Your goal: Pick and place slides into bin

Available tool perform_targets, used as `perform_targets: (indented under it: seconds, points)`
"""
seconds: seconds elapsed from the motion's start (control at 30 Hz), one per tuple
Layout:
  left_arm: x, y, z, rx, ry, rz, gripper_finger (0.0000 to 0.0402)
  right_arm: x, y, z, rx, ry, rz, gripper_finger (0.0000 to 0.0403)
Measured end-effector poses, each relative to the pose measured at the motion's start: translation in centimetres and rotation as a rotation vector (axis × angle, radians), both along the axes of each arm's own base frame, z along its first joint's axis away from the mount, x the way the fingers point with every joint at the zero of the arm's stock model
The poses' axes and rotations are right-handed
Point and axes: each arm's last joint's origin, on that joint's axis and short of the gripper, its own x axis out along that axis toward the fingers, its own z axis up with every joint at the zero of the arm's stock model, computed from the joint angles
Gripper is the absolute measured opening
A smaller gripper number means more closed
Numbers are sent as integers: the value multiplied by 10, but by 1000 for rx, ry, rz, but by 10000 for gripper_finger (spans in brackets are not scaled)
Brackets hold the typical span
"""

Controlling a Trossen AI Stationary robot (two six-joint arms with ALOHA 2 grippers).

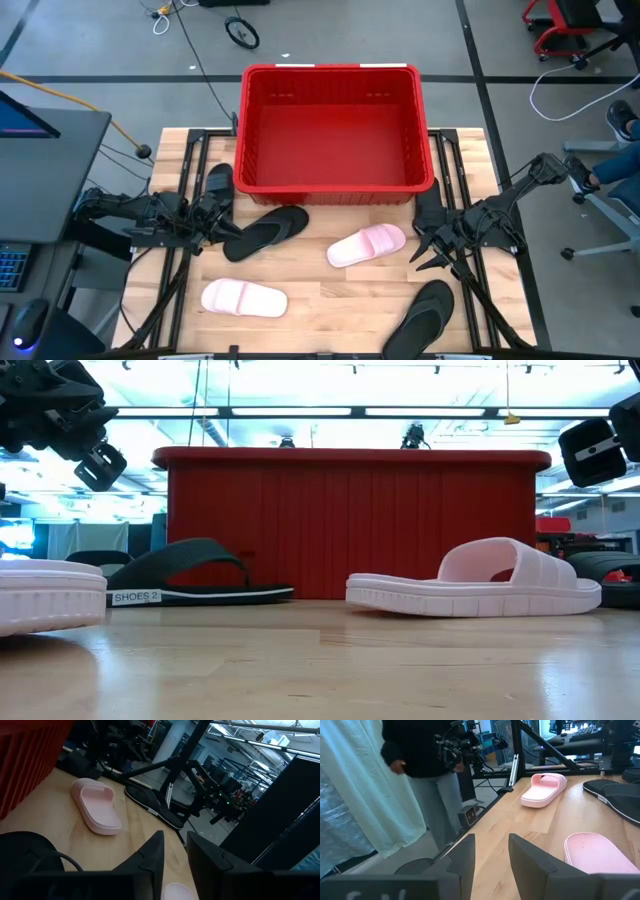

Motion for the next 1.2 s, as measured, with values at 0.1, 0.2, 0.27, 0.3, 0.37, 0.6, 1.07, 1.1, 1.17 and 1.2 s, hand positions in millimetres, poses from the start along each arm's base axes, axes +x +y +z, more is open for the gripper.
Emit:
perform_targets:
  seconds: [0.1, 0.2, 0.27, 0.3, 0.37, 0.6, 1.07, 1.1, 1.17, 1.2]
  points:
    - [0, 1, 2, -3, -17, 20, 90, 0, 0, 0, 0, 0, 0, 124]
    - [0, 2, 8, -93, -56, 63, 86, 0, 0, 0, 0, 0, 0, 124]
    - [-1, 2, 14, -181, -85, 59, 82, 0, 0, 0, 0, 0, 0, 124]
    - [-1, 3, 16, -226, -90, 68, 79, 0, 0, 0, 0, 0, 0, 124]
    - [-1, 4, 16, -322, -71, 97, 75, 0, 0, 0, 0, 0, 0, 124]
    - [-3, 3, 24, -434, -91, 56, 69, 0, 0, 0, 0, 1, 0, 124]
    - [7, -4, 157, -173, -206, 59, 53, -2, -3, -20, -385, 3, 34, 124]
    - [13, -5, 170, -127, -191, 64, 51, -2, -2, -20, -392, 3, 36, 124]
    - [27, -8, 191, -46, -122, 73, 47, -2, -2, -21, -394, 4, 36, 124]
    - [34, -10, 199, -11, -69, 74, 46, -2, -3, -21, -394, 3, 36, 124]
